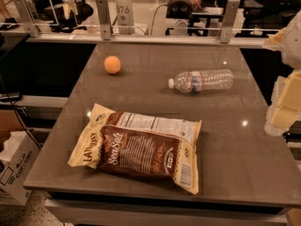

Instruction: Move water bottle near brown chip bag

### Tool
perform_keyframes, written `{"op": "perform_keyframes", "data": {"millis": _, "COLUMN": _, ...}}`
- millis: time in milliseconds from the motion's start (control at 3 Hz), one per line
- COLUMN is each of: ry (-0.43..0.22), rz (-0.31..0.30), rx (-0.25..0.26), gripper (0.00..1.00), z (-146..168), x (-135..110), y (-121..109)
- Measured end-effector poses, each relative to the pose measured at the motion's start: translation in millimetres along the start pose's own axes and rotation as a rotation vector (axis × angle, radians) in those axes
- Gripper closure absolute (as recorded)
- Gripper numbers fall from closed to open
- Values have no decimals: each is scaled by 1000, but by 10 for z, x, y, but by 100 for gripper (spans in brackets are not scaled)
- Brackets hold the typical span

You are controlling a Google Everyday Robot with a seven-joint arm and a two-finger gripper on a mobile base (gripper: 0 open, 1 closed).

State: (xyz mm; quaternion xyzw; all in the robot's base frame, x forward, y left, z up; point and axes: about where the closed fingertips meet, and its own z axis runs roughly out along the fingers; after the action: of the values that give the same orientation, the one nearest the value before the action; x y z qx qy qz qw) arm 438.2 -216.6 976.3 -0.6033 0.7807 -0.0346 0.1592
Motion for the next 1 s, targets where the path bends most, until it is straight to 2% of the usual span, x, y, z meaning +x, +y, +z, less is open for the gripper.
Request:
{"op": "perform_keyframes", "data": {"millis": 333, "ry": -3, "rz": -8, "rx": 3, "gripper": 0, "z": 53, "x": -25, "y": -97}}
{"op": "perform_keyframes", "data": {"millis": 1000, "ry": -47, "rz": -11, "rx": -26, "gripper": 0, "z": 363, "x": -31, "y": -540}}
